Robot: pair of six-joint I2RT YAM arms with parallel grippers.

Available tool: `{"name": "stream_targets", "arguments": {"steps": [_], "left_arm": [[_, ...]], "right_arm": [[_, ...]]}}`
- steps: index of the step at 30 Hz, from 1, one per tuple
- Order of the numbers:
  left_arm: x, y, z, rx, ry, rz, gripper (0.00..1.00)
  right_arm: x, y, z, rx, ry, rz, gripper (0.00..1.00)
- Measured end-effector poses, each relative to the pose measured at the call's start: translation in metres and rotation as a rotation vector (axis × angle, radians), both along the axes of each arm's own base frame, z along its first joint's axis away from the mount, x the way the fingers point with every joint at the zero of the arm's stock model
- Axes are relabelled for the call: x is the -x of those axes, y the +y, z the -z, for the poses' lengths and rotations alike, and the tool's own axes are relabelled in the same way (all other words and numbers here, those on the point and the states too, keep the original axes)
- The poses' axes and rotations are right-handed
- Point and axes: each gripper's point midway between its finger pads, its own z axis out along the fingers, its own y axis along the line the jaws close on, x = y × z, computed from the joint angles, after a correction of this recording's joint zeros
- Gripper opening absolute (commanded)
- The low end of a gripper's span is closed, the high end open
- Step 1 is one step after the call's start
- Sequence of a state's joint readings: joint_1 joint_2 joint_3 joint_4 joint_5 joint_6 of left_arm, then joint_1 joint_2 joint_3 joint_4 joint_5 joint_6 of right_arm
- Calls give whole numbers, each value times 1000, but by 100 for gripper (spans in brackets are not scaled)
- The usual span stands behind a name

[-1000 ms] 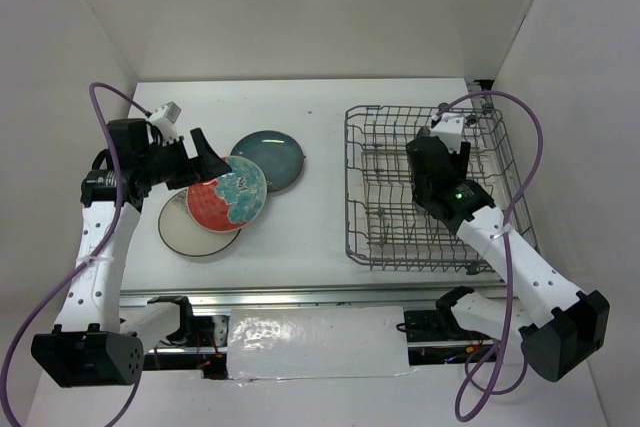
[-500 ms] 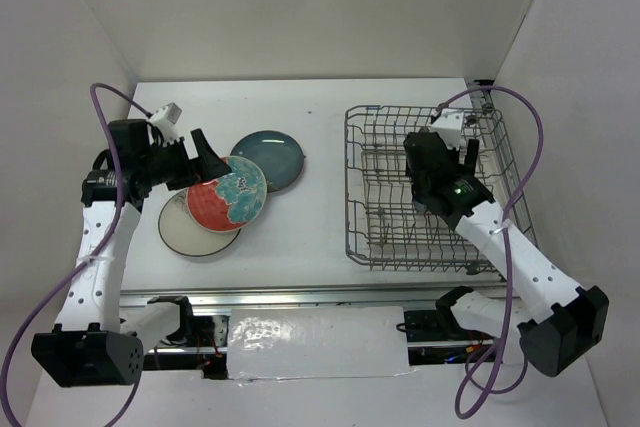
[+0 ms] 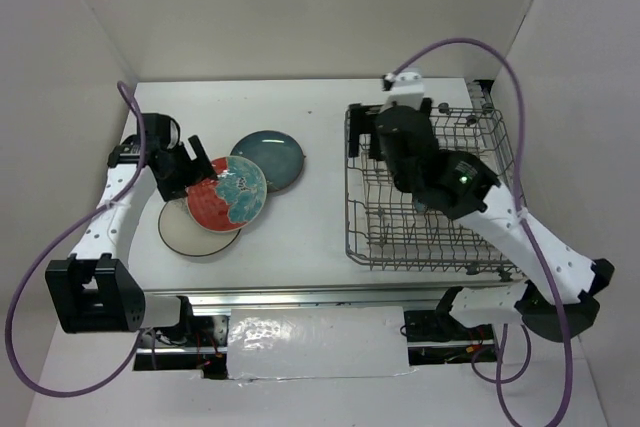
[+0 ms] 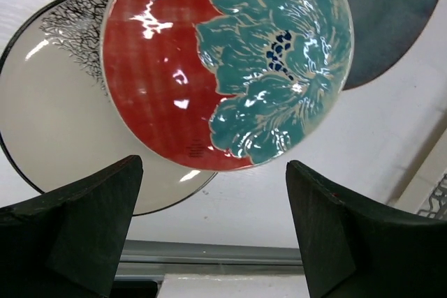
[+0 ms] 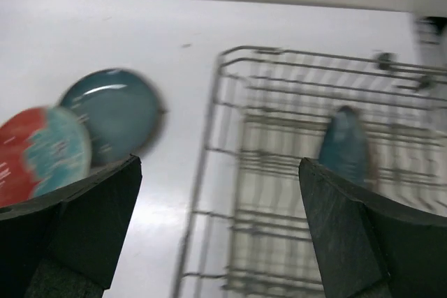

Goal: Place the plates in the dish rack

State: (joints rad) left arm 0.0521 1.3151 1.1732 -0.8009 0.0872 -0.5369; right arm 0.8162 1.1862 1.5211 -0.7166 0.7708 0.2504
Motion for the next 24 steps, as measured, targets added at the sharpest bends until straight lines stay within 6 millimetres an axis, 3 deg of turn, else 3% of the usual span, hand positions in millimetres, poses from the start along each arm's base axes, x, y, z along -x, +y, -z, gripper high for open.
{"name": "stream_targets", "arguments": {"steps": [3,5,8,11,14,18,21,24], "left_arm": [[-4,11,5,-2,18,-77,96],[-6,22,9,5,30,-141,95],[-7,39,13,21,39,-219,96],[-6,41,6,56,7,-226,97],[-8,34,-17,90,-42,-194,97],[-20,27,-69,108,-182,-129,98],[-17,19,-103,122,-283,-76,98],[-9,7,-118,155,-335,-26,98]], "right_arm": [[11,69,4,-42,44,-193,99],[20,108,22,-74,111,-317,97],[26,149,52,-135,218,-441,95],[19,186,87,-179,334,-508,95],[6,217,127,-178,443,-531,96],[-22,255,180,-176,565,-536,97],[-42,267,218,-192,643,-532,98],[-54,269,250,-207,711,-520,98]]}}
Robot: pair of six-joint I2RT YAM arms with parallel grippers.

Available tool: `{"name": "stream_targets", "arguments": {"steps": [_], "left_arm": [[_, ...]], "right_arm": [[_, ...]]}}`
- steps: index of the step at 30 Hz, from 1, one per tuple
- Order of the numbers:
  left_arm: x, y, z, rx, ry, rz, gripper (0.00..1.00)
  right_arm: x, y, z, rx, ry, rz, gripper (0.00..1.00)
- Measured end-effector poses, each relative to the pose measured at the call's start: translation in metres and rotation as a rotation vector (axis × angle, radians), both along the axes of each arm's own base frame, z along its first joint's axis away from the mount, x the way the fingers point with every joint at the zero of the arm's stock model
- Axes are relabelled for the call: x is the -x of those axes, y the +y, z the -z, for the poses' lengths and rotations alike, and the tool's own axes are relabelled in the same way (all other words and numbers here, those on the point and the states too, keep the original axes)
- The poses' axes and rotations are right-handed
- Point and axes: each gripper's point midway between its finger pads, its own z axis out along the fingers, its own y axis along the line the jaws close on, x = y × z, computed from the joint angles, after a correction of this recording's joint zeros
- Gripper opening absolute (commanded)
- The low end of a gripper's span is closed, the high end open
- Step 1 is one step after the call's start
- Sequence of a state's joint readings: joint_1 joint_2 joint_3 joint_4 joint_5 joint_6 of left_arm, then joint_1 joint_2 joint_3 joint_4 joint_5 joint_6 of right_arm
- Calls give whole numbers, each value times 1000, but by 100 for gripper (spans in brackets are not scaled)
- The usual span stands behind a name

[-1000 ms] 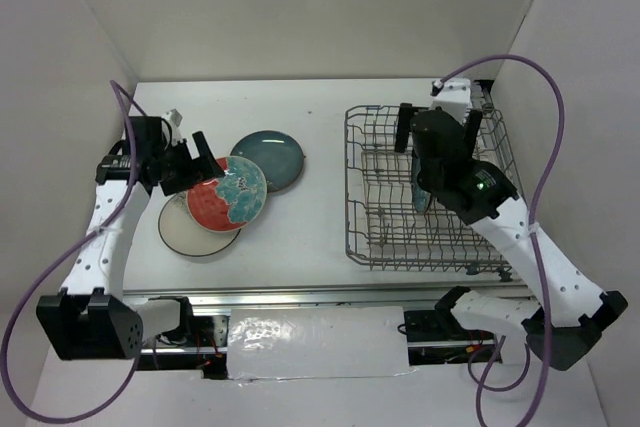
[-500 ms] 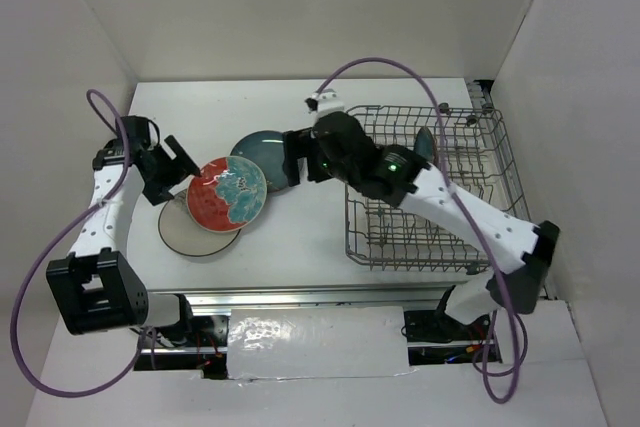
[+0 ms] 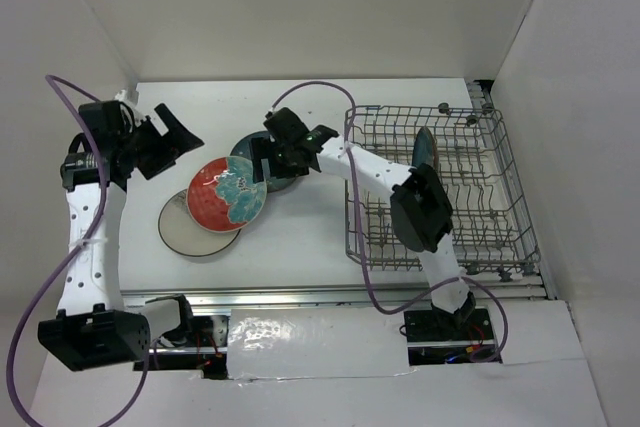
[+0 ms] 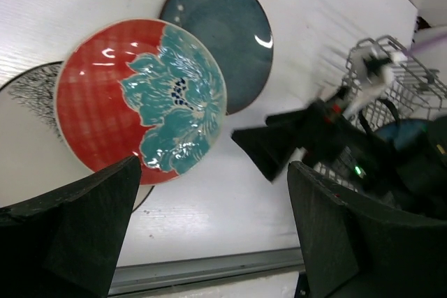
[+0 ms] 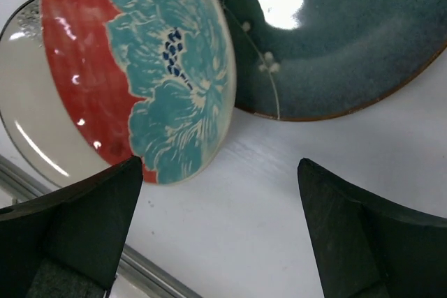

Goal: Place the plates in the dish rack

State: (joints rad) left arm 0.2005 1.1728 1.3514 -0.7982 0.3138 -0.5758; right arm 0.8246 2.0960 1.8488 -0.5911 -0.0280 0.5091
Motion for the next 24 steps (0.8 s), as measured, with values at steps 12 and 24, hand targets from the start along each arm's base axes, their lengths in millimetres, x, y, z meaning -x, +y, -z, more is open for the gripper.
{"name": "stream_targets", "arguments": {"steps": [12,24], "left_arm": [[11,-18,20,63,43,96,99],[12,-20,22,55,39,121,99]], "right_arm": [[-24,35,33,-104,97,-29,83],[-25,53,59,-145,168,-64,59]]}}
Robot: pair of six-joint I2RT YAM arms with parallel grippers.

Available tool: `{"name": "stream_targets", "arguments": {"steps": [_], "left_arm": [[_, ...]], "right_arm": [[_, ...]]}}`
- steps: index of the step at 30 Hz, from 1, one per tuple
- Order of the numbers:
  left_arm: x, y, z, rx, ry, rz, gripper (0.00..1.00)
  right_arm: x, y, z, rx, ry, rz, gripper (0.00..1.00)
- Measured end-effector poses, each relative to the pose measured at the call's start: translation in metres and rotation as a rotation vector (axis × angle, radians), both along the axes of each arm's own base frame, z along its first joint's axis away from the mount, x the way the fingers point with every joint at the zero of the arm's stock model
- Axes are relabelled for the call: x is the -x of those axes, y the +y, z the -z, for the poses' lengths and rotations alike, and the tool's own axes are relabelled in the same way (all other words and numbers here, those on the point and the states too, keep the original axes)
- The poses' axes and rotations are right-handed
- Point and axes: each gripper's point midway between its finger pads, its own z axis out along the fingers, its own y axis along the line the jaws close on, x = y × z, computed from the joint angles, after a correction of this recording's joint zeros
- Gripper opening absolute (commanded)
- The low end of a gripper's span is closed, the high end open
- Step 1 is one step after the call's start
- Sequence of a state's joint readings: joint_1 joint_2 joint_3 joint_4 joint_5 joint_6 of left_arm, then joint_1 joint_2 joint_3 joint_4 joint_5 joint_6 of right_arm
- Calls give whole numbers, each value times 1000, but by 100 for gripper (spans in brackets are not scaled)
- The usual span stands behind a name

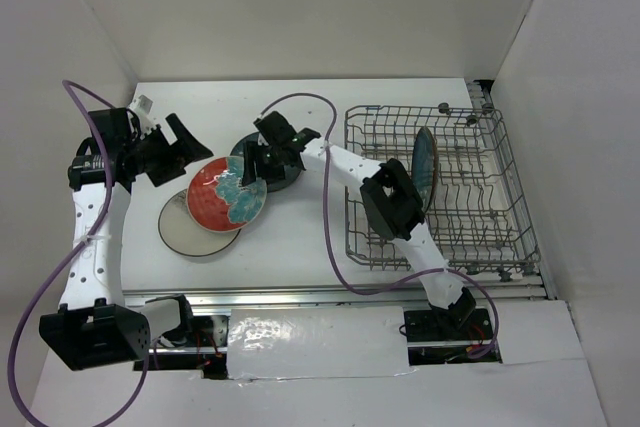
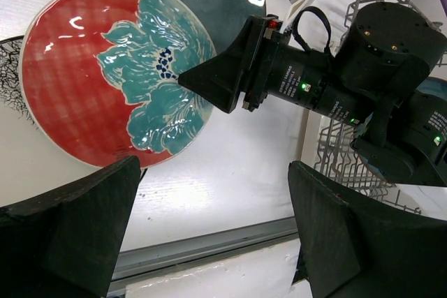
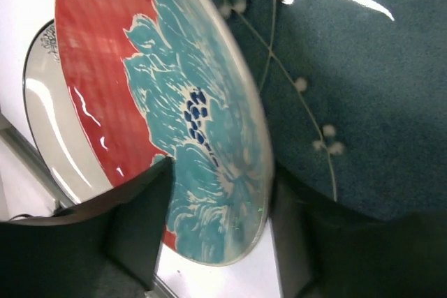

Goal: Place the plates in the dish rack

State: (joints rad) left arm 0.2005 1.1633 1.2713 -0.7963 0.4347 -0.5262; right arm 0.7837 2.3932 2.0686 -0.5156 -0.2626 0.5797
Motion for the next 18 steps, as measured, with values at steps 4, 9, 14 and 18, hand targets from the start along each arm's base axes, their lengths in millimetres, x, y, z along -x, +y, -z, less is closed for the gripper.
{"name": "stream_targets", "arguments": {"steps": [4,9,14,18], "left_arm": [[0,0,0,-2,-3,1,99],[0,-1,-1,1,-4,5,99],[2,-4,-2,13,-6,20,99],[4,-5,-5,13,-13,22,99]], "right_arm": [[-1,-1,0,-9,11,7,41],[-5,-6,6,-8,21,25,7],[0,-8,-25,-58,-22,31,0],[-1,-21,-45,-6,-111,60,0]]}}
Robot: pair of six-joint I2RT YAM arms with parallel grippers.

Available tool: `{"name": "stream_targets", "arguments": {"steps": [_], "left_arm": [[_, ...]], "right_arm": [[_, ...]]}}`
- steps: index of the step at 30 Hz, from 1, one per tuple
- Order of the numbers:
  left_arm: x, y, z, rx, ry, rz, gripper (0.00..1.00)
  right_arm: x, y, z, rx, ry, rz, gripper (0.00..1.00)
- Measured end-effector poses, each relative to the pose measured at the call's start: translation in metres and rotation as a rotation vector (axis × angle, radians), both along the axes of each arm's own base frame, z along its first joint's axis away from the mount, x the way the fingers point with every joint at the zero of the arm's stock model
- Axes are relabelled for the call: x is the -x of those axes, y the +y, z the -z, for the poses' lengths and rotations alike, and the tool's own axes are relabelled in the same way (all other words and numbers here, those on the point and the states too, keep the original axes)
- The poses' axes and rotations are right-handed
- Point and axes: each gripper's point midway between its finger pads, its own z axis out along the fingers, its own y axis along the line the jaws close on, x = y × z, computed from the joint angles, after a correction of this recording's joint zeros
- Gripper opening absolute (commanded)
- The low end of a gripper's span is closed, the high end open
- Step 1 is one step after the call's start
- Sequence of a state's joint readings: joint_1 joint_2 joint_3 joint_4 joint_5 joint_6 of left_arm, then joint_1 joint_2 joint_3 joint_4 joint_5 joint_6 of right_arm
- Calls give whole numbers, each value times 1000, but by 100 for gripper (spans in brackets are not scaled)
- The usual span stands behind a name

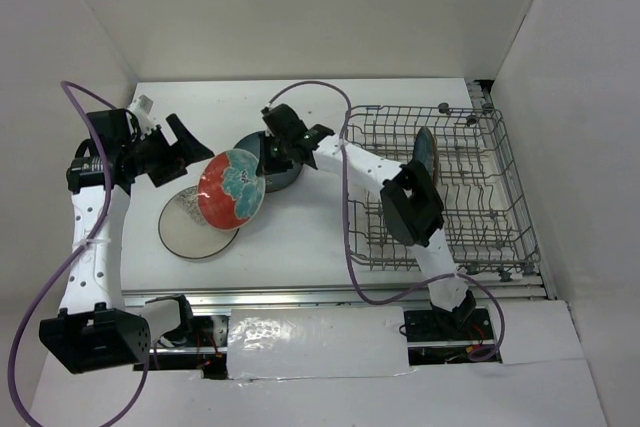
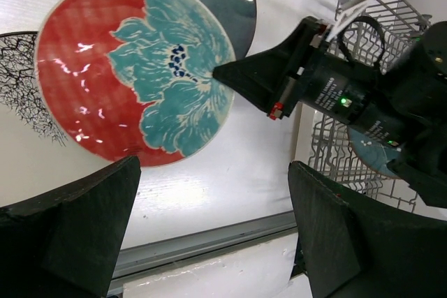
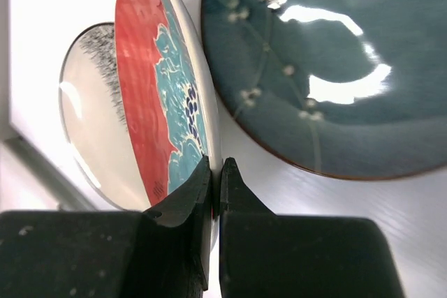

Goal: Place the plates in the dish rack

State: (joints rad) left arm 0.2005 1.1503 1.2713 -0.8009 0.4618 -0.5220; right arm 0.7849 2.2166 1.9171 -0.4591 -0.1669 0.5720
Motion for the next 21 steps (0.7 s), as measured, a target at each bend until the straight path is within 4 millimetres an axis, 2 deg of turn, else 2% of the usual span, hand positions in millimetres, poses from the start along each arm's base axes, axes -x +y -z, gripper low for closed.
{"name": "stream_targets", "arguments": {"steps": [6,12,16,21], "left_arm": [[1,0,-2,-1,-7,0,99],[2,0,-3,-1,-11,-1,99],[2,-1,-3,0,-11,-1,99],[3,-1,-4,3,-13,1,99]], "right_arm": [[-7,-24,-23,74,-86,40,0],[-12,-61,-62,168,-190,112,0],[-12,-89,-104,207,-275,163,0],[-9,-121,-170,210,-401,237,0]]}}
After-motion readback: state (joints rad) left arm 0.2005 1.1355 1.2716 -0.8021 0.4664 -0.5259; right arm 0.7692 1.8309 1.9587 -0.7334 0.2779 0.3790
